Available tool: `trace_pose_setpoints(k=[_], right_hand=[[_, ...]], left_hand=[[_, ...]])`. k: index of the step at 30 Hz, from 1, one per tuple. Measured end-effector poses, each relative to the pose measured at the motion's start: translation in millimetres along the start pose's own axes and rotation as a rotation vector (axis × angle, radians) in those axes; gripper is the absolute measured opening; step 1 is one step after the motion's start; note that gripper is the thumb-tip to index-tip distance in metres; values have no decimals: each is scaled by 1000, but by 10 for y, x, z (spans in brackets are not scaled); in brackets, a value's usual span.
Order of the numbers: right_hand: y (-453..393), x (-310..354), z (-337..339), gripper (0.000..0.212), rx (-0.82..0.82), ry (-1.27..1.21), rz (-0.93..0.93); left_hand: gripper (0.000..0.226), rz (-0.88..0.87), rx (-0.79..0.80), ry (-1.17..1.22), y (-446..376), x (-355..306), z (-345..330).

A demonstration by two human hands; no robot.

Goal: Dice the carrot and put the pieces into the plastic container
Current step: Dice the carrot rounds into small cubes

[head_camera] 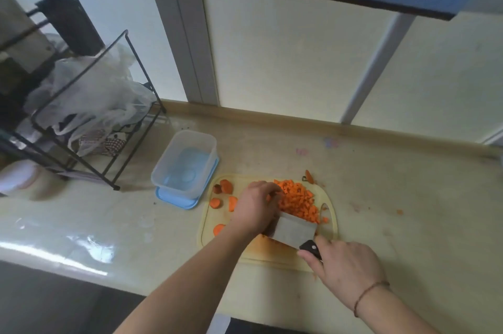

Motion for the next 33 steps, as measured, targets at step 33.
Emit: trace_pose_setpoints(k=[33], right_hand=[[-221,130,-527,47,354,-804,60]], left_hand=[[14,-89,-356,-217,1424,595,-215]])
Point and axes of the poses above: each hand's wrist, its own y-axis away from the middle knuckle, its own z-axis out of the back of the hand, x = y × z, the point moved 5 cm from there along -y, towards the middle knuckle, and after that the axes turned 5 degrees about y, right-handed, at the moved point
